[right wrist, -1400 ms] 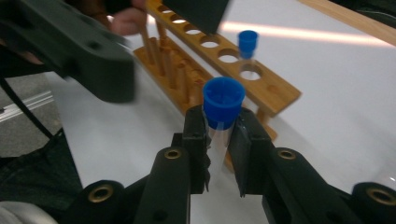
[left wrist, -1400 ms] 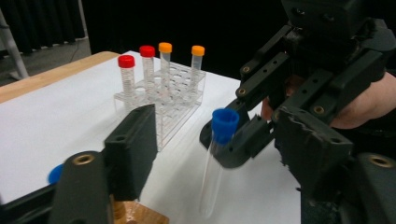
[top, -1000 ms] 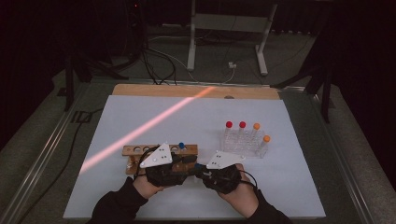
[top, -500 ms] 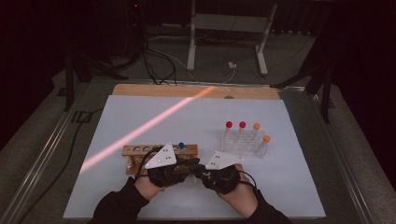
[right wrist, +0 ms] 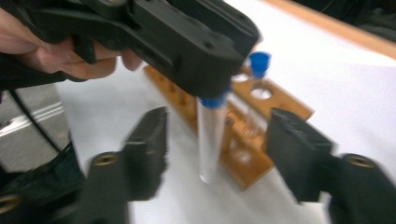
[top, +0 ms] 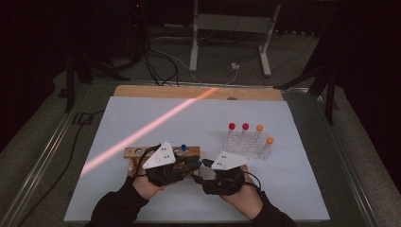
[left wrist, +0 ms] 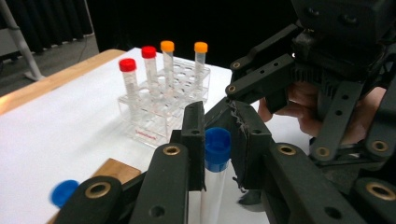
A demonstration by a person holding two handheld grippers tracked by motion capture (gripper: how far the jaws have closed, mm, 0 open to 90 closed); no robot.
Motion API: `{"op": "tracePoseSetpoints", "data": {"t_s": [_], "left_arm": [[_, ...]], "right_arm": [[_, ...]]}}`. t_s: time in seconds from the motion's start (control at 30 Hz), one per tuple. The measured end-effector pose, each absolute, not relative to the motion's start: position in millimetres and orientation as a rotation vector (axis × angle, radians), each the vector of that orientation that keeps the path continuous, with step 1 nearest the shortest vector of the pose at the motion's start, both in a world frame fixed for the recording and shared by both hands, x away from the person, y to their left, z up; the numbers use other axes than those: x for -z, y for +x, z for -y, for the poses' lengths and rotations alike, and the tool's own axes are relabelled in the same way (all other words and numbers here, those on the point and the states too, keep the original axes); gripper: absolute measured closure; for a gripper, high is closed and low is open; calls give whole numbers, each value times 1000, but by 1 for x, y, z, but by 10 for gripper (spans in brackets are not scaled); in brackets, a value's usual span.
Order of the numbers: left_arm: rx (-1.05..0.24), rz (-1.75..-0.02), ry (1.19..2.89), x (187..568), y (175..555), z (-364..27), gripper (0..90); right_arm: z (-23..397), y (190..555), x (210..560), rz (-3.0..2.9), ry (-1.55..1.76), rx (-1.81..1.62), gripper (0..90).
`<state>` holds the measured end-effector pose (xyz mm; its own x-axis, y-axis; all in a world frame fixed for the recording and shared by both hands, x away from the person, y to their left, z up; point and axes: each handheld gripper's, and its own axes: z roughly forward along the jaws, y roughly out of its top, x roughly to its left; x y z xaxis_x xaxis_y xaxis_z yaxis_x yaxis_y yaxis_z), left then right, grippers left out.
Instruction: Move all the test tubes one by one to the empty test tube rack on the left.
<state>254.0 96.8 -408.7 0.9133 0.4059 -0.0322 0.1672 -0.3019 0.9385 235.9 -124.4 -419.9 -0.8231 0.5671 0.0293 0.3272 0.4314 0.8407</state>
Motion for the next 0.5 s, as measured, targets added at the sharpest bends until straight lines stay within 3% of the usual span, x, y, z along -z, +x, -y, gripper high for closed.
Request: {"op": "tracePoseSetpoints", "data": {"t_s": [0.23, 0.5], "left_arm": [[-314, -450, 1860, 391, 258, -114, 778], [-396, -486, 1822, 376, 264, -132, 778]], "right_arm": [[133, 237, 413, -2346, 781, -1419, 152], [138, 238, 410, -2327, 764, -1452, 44]]}}
